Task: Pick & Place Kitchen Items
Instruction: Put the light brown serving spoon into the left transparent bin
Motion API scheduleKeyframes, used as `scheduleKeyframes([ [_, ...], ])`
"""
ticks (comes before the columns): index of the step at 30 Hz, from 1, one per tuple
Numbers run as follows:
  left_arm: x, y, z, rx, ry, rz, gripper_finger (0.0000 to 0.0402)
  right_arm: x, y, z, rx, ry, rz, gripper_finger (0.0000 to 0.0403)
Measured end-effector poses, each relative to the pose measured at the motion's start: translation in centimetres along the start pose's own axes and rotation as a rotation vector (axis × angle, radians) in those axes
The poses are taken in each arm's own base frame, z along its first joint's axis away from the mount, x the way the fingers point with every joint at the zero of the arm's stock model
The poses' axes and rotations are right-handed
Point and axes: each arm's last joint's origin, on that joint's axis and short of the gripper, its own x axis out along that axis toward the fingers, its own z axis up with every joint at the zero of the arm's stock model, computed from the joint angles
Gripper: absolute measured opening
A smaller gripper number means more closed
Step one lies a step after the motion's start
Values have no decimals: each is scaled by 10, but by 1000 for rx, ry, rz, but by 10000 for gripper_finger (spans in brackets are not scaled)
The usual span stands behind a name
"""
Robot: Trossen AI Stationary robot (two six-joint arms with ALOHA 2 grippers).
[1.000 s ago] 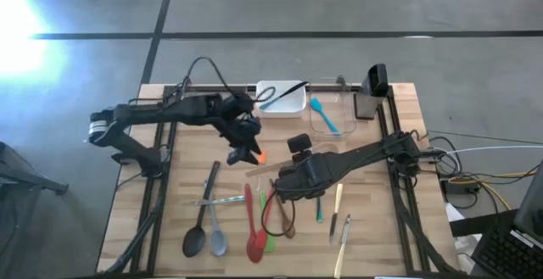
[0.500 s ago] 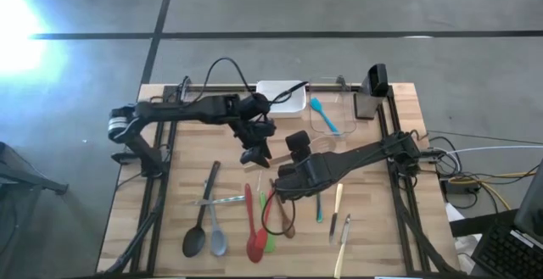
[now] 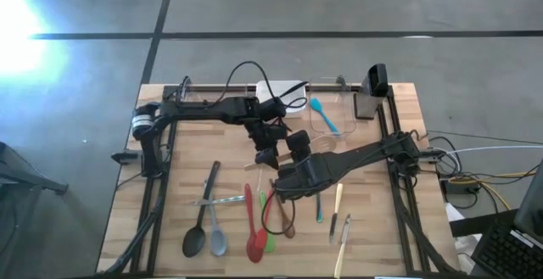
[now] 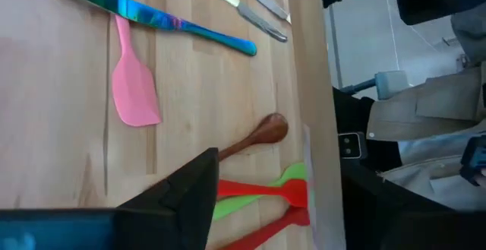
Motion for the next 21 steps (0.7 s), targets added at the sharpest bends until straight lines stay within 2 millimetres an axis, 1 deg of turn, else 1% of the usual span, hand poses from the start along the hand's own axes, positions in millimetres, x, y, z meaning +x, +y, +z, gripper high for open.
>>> scheduleKeyframes([
  [3, -1, -2, 2, 10, -8, -2, 158, 0, 0, 0, 2, 0, 0, 61],
  [5, -2, -3, 3, 16, -12, -1, 112, 0, 0, 0, 3, 1, 0, 61],
  [8, -4, -5, 4, 25, -16, 5, 32, 0, 0, 0, 3, 1, -1, 61],
  [9, -4, -5, 4, 27, -16, 6, 24, 0, 0, 0, 4, 0, -5, 61],
  [11, -5, -5, 4, 29, -17, -3, 24, -1, 0, 0, 5, -1, -8, 58],
  [13, -4, -5, 4, 30, -16, -1, 24, -1, -1, 0, 16, -3, -16, 71],
  [18, -5, -5, 4, 44, -22, -4, 24, -11, 1, 2, 46, -39, -74, 160],
  [21, -6, -4, 4, 43, -25, 3, 24, -20, 5, 3, 58, -71, -76, 203],
])
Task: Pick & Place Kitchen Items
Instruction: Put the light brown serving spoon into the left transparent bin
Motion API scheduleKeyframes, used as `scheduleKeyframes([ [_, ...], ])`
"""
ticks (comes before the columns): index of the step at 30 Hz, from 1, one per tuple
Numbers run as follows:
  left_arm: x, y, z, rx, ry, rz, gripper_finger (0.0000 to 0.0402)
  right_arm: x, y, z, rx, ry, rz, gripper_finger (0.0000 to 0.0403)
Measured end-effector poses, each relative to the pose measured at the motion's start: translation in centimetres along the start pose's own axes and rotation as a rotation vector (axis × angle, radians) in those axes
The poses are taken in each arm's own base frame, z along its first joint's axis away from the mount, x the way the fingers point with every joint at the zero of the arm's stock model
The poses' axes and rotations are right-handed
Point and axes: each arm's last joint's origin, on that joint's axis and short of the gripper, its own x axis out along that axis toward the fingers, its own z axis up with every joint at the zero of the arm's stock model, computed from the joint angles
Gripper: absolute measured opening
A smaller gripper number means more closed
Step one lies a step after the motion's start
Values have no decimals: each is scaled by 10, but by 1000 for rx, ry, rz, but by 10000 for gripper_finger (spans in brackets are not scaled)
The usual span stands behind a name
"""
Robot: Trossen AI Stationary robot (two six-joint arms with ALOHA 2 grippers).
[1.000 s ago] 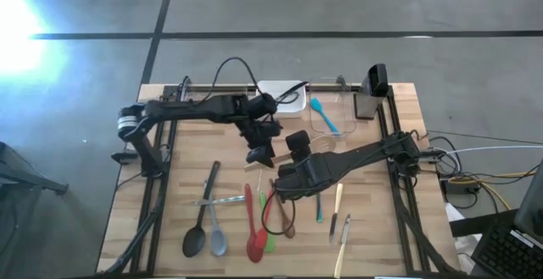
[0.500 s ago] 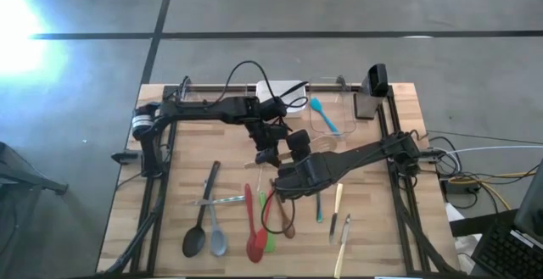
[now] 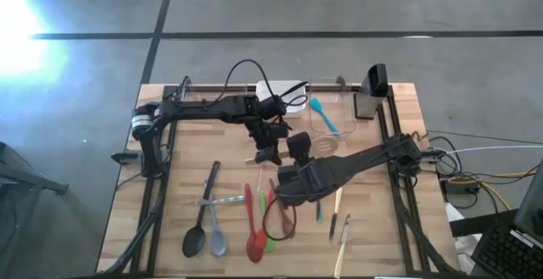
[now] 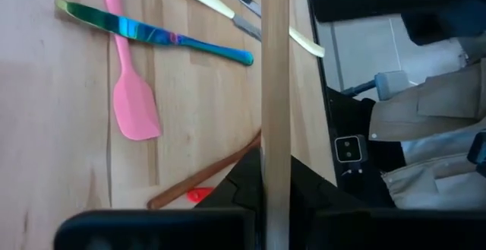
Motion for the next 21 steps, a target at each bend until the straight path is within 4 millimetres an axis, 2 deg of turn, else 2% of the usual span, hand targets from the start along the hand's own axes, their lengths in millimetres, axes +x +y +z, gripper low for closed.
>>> scheduleKeyframes([
  [4, -3, 3, 0, -5, -3, 6, 24, -14, 3, 1, 81, -41, 4, 234],
  [7, -11, 4, -1, 3, -7, 36, 24, -25, 4, -3, 183, -67, 12, 239],
  [15, -53, -12, -12, 67, -8, 270, 24, -65, -5, -31, 452, -155, 115, 221],
  [21, -94, -30, -23, 129, -31, 535, 24, -80, -9, -55, 598, -172, 173, 219],
])
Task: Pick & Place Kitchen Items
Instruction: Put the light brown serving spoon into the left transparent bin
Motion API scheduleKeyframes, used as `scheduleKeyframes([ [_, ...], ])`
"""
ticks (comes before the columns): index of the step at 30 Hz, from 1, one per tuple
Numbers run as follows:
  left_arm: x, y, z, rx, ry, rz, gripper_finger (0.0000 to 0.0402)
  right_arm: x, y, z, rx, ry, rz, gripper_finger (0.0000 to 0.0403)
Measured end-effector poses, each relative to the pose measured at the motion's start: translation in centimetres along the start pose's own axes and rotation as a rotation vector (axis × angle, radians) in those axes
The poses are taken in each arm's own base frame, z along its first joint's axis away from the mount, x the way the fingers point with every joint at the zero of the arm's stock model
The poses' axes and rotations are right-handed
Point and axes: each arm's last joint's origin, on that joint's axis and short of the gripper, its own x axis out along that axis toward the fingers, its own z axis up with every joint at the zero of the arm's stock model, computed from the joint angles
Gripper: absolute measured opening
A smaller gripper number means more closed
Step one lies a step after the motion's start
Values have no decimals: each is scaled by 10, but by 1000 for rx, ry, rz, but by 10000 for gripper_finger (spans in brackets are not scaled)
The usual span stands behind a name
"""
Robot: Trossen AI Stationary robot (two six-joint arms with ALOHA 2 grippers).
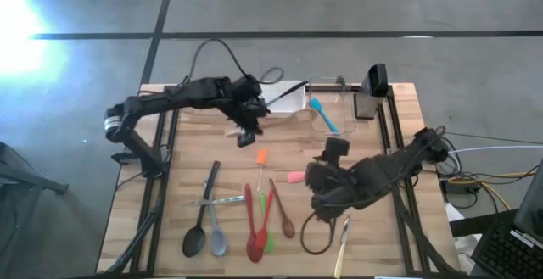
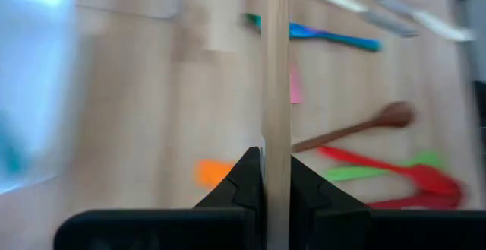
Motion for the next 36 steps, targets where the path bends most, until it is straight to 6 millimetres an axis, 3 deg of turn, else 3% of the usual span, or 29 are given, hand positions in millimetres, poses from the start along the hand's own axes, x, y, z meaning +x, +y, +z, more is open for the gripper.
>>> scheduleKeyframes([
  [6, -43, 17, -11, 14, -44, 205, 24, 8, -4, -22, 51, 58, -20, 219],
  [11, -61, 47, -25, -37, -102, 335, 24, 24, -3, -44, 59, 116, -79, 219],
  [22, -40, 124, -94, -192, -84, 528, 24, 42, -11, -78, 139, 150, -178, 210],
  [27, -29, 139, -119, -178, -48, 559, 24, 42, -19, -84, 175, 131, -197, 210],
  [36, -20, 148, -150, -217, 37, 558, 24, 41, -23, -83, 197, 116, -199, 210],
])
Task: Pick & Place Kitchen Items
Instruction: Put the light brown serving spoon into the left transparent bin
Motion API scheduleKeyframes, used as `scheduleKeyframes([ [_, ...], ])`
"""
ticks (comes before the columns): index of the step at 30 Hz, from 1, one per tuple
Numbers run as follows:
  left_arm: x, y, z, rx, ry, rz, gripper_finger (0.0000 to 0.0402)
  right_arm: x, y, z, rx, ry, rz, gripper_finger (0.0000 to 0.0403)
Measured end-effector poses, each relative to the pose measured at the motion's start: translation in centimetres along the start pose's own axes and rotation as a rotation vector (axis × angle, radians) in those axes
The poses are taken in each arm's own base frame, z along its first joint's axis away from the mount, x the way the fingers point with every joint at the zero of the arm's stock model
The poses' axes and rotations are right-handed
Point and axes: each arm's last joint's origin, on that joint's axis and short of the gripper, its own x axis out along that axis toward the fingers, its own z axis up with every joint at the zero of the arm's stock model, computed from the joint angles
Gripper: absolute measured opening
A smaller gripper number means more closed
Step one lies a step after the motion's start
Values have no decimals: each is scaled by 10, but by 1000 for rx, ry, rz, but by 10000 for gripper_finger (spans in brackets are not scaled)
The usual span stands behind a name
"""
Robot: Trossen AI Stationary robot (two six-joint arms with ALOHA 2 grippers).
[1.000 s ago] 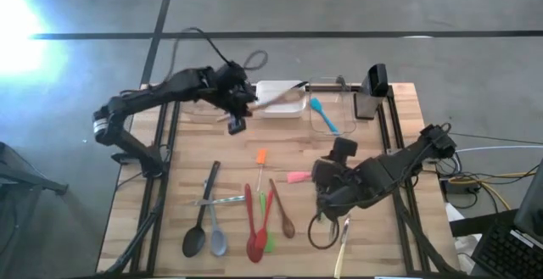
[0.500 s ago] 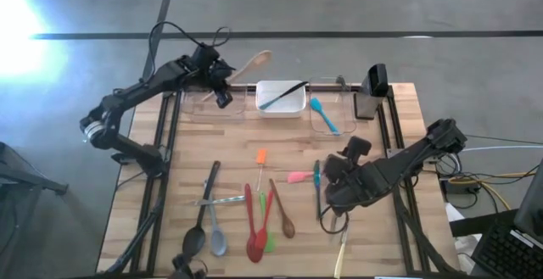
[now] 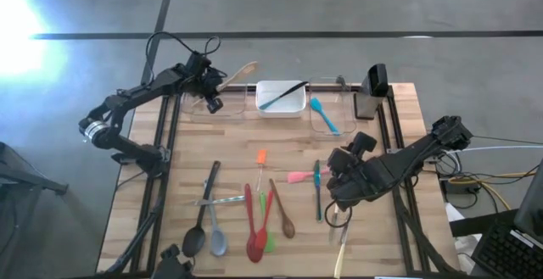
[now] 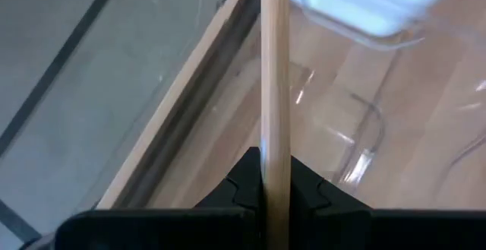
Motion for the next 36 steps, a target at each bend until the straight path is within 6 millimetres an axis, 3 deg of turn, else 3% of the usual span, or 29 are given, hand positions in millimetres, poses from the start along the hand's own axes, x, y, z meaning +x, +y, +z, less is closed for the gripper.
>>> scheduleKeyframes([
  [6, 6, 6, -15, -2, 69, 73, 24, 0, 1, 1, 6, -8, 2, 210],
  [15, 16, 7, -18, 23, -2, 113, 24, 2, 0, 3, 17, -14, 0, 210],
  [36, 52, 1, -38, -41, 45, 70, 24, 2, 1, 4, 18, -16, 5, 210],
])
